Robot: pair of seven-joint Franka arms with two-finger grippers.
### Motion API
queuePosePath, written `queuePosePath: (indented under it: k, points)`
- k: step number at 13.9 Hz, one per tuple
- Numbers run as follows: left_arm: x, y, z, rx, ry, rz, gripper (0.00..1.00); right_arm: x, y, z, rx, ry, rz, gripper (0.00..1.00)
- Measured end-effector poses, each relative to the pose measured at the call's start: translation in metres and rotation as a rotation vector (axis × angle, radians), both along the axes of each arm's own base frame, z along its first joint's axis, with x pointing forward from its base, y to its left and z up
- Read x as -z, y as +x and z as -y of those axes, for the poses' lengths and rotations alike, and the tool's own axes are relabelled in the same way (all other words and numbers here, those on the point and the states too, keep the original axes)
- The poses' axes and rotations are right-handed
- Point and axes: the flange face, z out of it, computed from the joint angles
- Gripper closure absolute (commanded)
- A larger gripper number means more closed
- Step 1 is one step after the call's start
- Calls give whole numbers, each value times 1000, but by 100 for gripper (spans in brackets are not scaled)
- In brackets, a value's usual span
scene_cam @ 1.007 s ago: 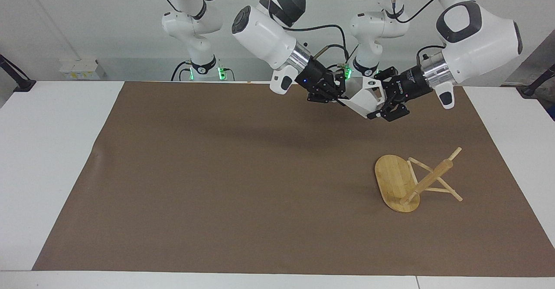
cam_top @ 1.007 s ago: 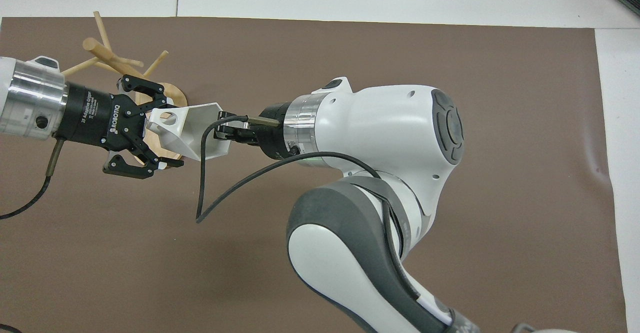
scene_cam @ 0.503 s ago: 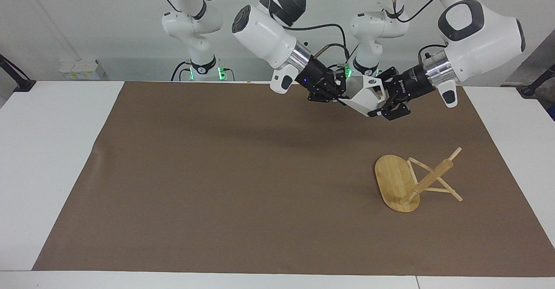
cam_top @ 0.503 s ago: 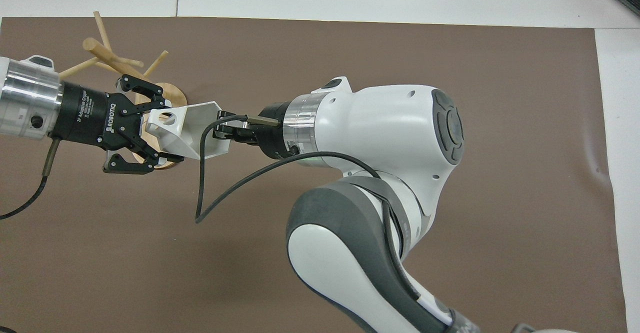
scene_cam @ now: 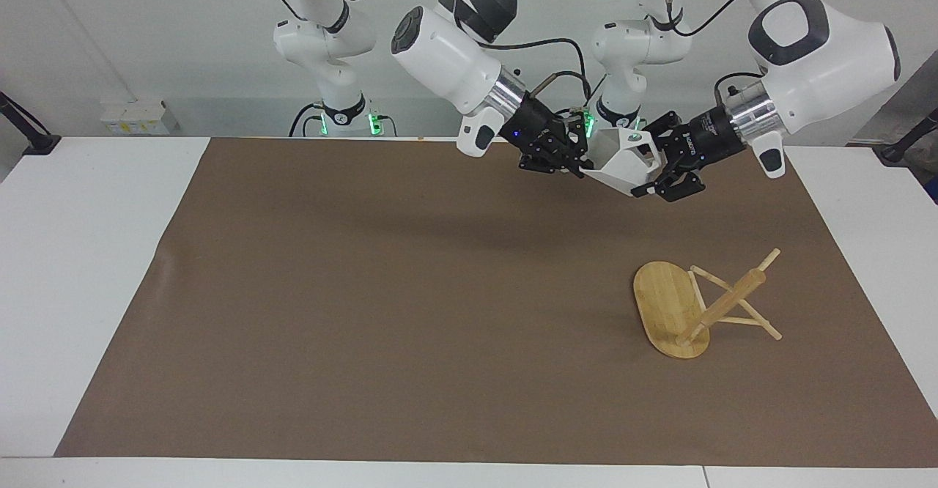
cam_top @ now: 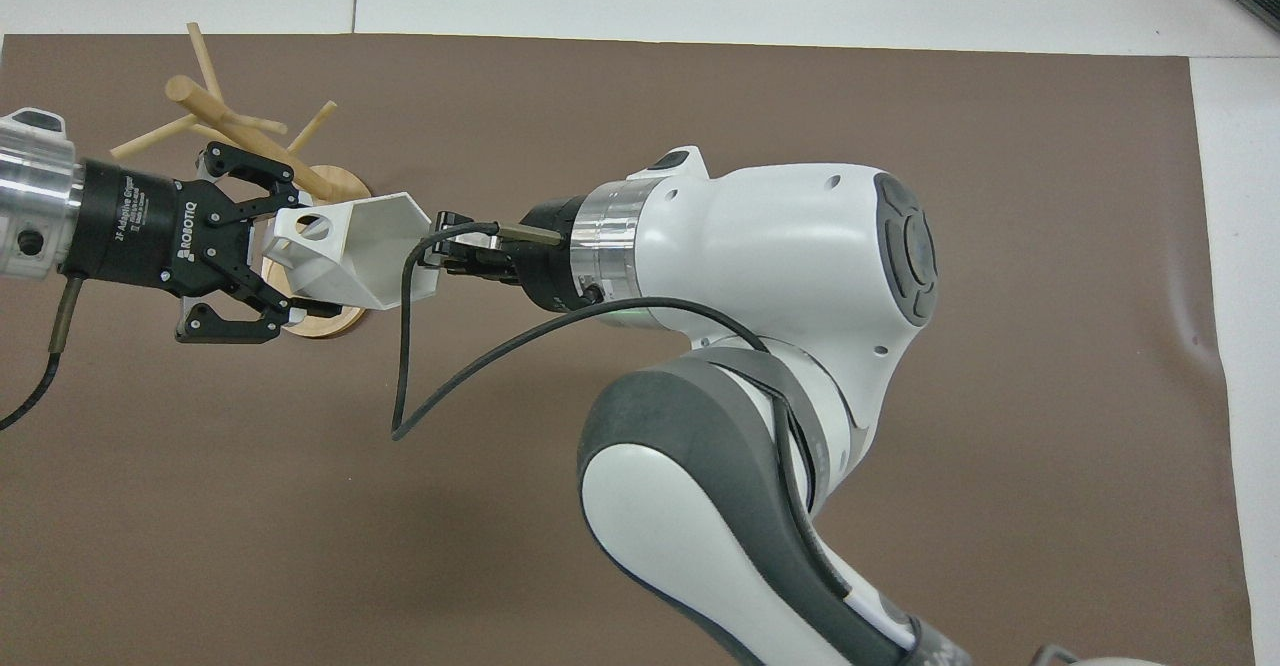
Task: Hang cup on rack
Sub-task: 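Open the right gripper and withdraw it while the left gripper holds the mug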
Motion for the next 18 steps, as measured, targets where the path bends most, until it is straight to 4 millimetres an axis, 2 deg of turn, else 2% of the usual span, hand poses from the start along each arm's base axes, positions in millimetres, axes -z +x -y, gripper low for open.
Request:
queuePosePath:
  k: [1,4,8,11,14,16,18]
  points:
    - [0,0,-3,-5,0,1,100,0,3,4,7,0,0,0]
    - [-1,5,-14,-59,4,2,100,-1,7,9,17,1,1,0]
    - [-3,12,-19,-137,11,12,100,-8,11,17,32,5,12,0]
    - [1,16,-24,-201,16,12,100,-20,12,35,54,-2,29,0]
    - [17,21,-34,-332,29,13,100,-16,9,73,66,-56,-14,0]
    - [28,22,-40,-432,35,-2,100,-17,11,117,70,-104,-77,0]
    - [31,22,-43,-530,34,-18,100,-22,16,174,87,-152,-140,0]
